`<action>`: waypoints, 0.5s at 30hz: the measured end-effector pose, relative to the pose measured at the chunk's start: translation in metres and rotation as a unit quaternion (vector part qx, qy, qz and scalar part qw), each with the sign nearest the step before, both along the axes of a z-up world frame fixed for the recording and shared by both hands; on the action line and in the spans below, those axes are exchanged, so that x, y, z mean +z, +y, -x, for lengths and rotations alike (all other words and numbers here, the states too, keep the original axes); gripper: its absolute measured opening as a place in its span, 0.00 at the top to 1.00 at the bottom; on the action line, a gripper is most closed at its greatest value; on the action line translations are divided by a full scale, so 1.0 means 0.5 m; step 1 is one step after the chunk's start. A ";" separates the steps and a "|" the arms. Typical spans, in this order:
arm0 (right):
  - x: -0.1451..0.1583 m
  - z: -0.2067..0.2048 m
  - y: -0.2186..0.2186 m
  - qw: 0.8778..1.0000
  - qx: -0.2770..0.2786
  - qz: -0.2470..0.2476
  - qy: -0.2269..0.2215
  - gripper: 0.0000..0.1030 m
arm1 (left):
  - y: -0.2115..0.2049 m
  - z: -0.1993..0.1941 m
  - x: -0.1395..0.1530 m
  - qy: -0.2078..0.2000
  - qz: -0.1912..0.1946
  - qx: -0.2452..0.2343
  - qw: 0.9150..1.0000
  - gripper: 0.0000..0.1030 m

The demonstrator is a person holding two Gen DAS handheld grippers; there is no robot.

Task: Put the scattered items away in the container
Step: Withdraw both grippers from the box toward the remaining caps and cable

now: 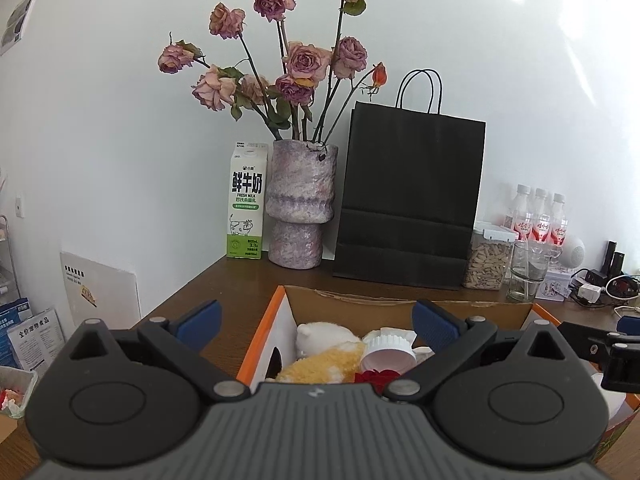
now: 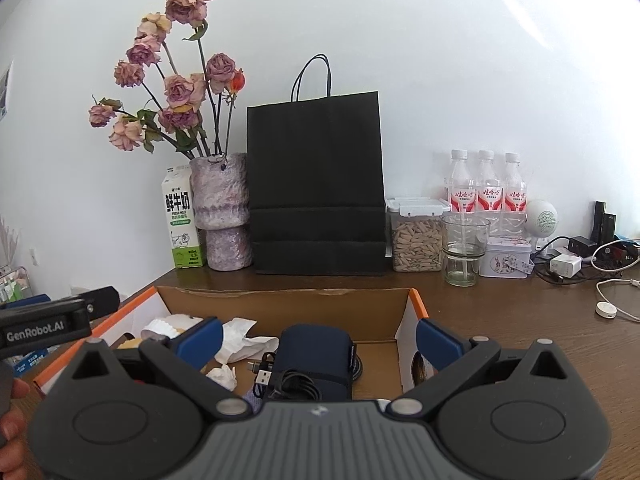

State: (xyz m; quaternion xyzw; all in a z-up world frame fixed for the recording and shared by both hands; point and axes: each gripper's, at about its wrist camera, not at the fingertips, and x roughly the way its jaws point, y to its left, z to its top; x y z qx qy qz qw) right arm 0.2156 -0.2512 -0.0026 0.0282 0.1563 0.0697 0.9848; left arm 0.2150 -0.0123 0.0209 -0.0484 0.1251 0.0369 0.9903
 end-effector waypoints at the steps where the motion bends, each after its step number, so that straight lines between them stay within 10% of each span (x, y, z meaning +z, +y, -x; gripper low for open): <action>1: 0.002 0.005 -0.001 1.000 0.002 0.002 -0.002 0.00 | 0.002 0.004 0.001 0.003 -0.001 0.000 1.000 0.00; 15: 0.000 0.139 -0.027 0.998 0.057 0.029 0.007 0.00 | 0.024 0.125 -0.024 0.031 -0.027 -0.054 0.998 0.00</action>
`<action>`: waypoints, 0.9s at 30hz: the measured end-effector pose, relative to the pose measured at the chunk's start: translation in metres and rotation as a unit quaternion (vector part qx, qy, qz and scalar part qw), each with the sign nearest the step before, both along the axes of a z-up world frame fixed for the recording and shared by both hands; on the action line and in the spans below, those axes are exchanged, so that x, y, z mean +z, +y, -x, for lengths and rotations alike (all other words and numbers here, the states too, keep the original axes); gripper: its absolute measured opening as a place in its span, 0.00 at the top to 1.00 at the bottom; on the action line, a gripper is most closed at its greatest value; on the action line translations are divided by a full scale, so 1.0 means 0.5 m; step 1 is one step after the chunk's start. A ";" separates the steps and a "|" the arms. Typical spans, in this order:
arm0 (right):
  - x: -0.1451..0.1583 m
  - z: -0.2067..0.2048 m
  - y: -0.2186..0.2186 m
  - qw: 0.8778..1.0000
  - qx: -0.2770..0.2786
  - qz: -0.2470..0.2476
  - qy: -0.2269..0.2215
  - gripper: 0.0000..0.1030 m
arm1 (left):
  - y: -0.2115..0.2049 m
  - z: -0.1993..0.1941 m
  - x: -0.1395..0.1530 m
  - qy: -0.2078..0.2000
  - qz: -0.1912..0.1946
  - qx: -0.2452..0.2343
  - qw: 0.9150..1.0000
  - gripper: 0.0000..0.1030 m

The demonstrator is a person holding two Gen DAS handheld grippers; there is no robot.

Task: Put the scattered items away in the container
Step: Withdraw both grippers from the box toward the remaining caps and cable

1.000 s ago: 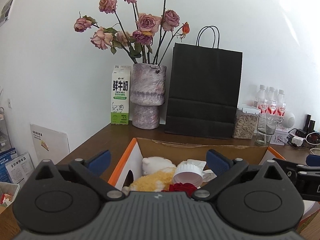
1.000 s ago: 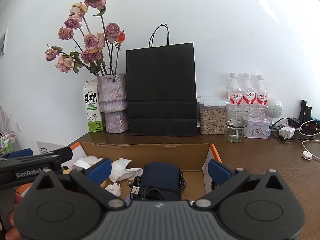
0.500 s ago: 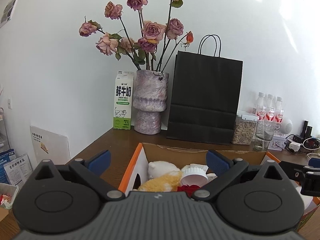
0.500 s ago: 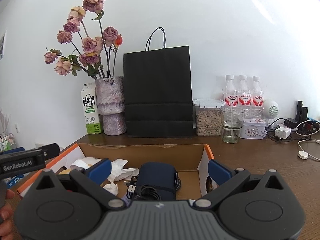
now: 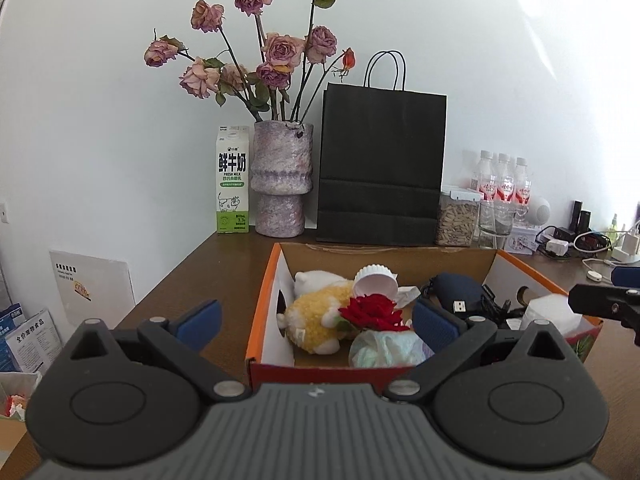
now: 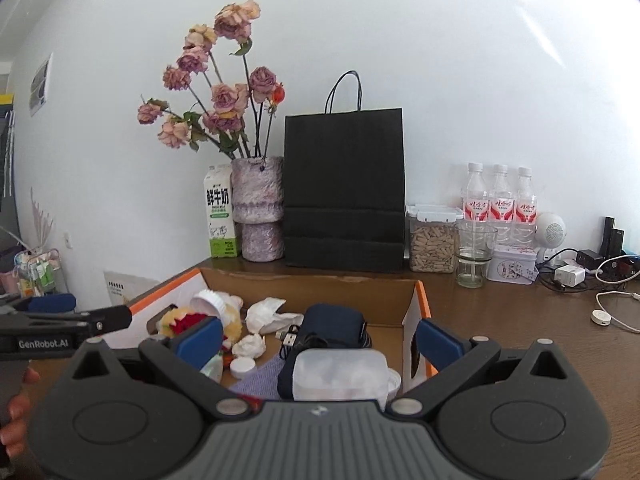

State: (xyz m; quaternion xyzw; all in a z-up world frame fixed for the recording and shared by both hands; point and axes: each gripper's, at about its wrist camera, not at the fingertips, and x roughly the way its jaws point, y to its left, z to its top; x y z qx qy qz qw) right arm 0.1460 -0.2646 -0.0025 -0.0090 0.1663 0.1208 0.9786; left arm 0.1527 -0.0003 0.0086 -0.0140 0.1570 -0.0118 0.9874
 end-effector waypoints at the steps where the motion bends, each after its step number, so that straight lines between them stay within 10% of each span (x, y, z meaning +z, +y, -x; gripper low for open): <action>1: -0.009 0.004 0.001 1.000 0.001 0.008 0.008 0.00 | 0.002 0.003 -0.004 0.006 -0.003 -0.002 1.000 0.00; 27: -0.149 -0.051 0.050 0.984 -0.015 0.045 0.174 0.02 | 0.044 -0.019 -0.113 0.163 0.028 -0.001 0.986 0.00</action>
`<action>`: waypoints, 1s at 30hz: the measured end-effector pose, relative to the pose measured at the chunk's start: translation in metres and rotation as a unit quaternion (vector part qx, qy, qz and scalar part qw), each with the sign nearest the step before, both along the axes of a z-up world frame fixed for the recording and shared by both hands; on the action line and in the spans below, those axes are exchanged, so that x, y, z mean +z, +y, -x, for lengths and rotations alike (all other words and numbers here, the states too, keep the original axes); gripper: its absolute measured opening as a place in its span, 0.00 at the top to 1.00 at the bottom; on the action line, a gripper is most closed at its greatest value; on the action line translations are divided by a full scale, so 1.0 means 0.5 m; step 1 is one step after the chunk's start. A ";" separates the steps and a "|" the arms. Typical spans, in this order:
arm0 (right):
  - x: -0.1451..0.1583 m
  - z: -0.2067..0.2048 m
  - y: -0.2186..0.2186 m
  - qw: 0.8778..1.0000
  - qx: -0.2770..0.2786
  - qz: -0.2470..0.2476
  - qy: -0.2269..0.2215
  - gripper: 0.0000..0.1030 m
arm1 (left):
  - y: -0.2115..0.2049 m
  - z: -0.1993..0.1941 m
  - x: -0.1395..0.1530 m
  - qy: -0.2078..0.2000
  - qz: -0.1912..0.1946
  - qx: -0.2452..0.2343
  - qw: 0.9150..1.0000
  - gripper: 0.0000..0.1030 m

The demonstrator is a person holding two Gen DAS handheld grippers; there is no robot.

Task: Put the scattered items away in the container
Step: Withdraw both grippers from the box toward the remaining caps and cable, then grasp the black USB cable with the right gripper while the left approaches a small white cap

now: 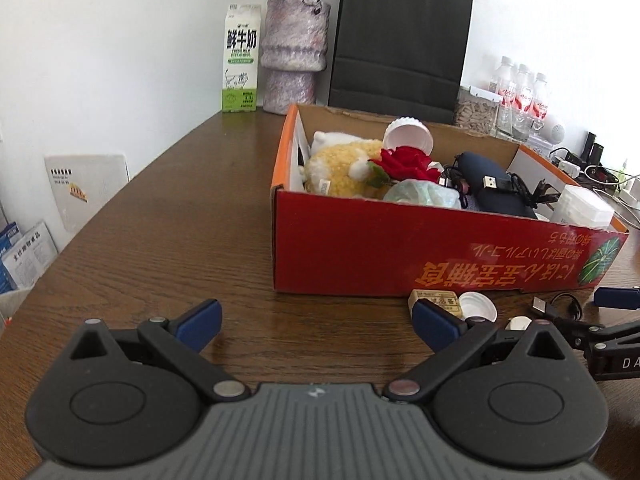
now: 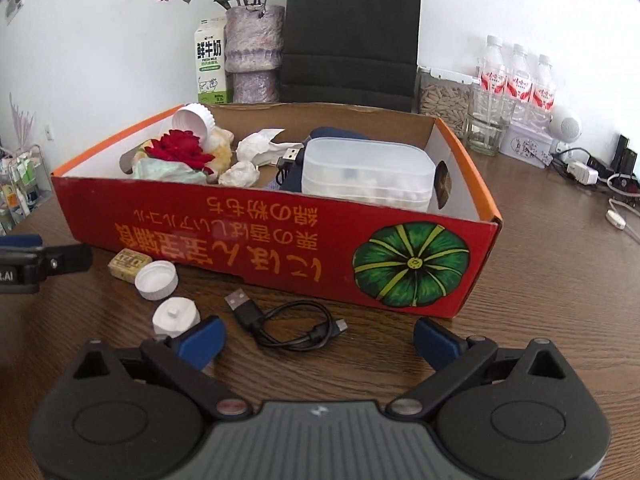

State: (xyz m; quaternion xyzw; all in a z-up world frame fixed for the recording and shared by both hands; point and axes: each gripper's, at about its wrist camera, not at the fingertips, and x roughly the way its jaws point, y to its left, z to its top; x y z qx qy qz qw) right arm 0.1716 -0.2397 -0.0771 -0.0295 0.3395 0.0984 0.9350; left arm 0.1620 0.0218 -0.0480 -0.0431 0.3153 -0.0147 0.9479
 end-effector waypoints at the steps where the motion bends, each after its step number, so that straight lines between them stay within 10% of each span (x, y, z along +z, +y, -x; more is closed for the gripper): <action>1: 0.000 0.000 0.001 1.000 -0.002 0.000 -0.002 0.03 | 0.001 -0.002 -0.001 0.004 0.002 0.001 1.000 0.00; 5: 0.005 0.009 0.001 1.000 0.006 -0.008 -0.017 0.25 | 0.000 -0.004 -0.003 0.008 0.001 0.000 1.000 0.00; 7: 0.009 0.015 0.000 0.999 0.015 -0.017 -0.025 0.58 | -0.002 -0.005 -0.003 0.010 -0.001 0.000 1.000 0.00; 11: 0.014 0.021 -0.005 0.998 0.031 -0.036 -0.028 0.86 | -0.003 -0.006 -0.003 0.012 -0.005 0.001 1.000 0.00; 30: 0.028 0.046 -0.023 0.996 0.030 -0.055 -0.058 0.86 | -0.042 -0.005 -0.002 0.010 -0.034 -0.002 0.999 0.00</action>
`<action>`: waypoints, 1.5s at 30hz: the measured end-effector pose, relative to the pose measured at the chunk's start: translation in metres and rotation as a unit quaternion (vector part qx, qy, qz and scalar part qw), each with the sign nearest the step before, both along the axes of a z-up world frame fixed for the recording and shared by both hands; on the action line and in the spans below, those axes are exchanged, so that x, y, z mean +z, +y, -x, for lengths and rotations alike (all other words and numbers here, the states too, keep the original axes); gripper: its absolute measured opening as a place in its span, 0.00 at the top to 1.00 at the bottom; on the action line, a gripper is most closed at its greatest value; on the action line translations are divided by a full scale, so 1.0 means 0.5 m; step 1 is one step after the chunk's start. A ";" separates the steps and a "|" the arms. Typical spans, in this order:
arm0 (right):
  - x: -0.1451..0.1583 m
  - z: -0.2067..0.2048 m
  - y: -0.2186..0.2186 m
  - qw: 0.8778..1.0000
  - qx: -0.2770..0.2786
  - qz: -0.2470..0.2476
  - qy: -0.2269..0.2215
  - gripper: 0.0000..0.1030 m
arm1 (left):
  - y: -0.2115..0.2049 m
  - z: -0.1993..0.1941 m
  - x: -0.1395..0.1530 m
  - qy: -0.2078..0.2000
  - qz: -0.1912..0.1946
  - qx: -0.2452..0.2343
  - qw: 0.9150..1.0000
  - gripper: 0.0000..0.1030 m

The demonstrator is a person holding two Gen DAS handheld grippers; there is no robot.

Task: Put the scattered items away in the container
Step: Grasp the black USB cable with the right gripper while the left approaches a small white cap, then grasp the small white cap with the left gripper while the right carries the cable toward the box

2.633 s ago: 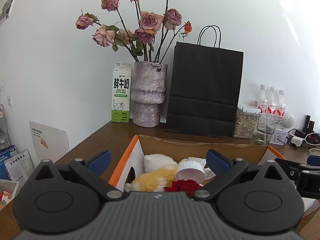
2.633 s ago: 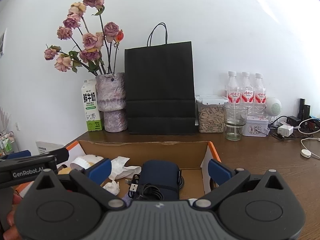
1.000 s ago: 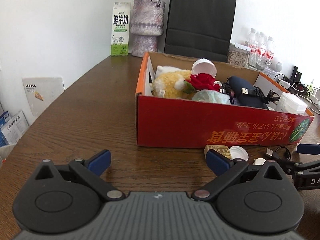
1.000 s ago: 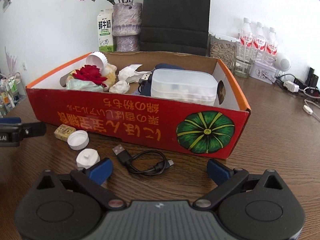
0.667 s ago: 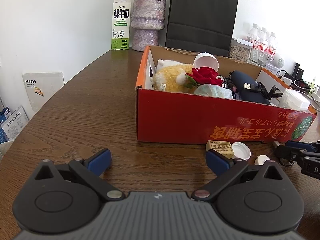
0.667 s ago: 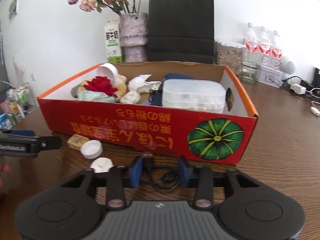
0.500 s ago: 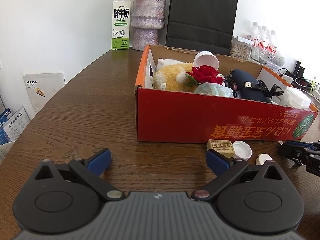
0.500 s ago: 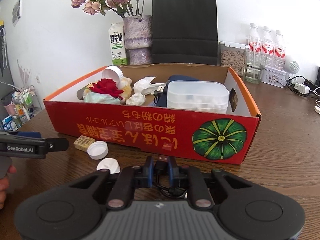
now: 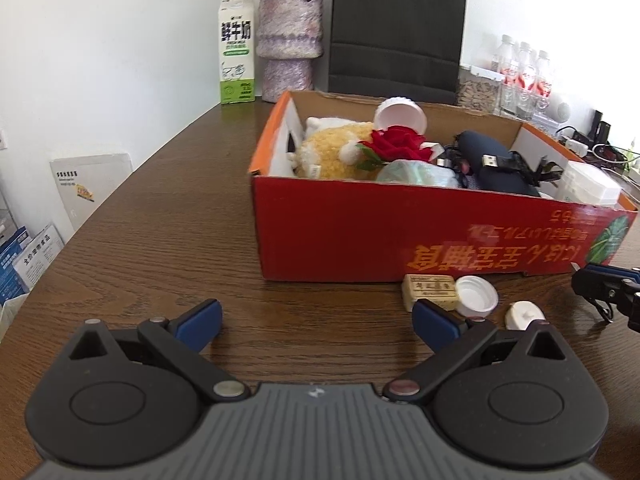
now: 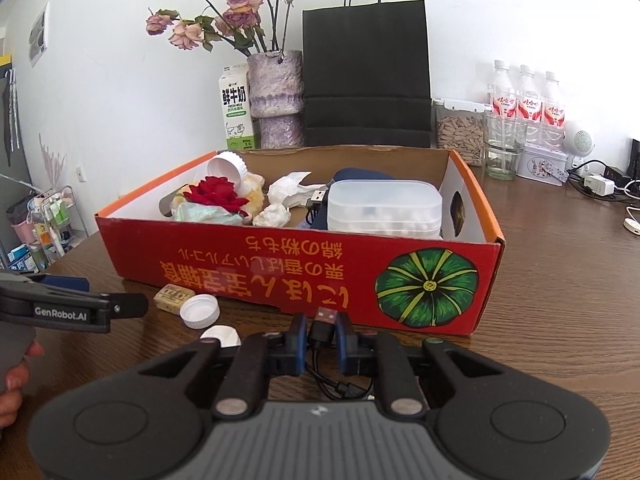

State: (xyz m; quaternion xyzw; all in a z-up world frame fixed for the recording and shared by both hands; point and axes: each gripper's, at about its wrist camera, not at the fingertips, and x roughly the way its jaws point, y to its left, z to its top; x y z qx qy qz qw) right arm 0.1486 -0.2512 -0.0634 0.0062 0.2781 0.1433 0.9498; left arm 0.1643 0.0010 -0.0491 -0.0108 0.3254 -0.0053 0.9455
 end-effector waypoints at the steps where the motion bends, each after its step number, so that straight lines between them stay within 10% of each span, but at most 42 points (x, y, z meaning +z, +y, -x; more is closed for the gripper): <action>1: 0.001 0.001 -0.003 1.000 -0.001 -0.002 -0.001 0.86 | -0.008 0.000 0.001 -0.001 -0.003 -0.005 1.000 0.00; 30: 0.010 0.036 -0.075 0.999 -0.008 -0.031 -0.029 0.86 | -0.202 0.013 0.008 0.011 0.017 -0.097 0.995 0.25; 36: 0.012 0.042 -0.072 0.999 -0.004 -0.033 -0.034 0.86 | -0.213 0.012 0.009 0.010 0.007 -0.088 0.996 0.73; 45: 0.013 0.042 -0.073 0.999 -0.004 -0.035 -0.034 0.86 | -0.200 0.027 0.009 0.008 0.018 -0.087 0.996 0.74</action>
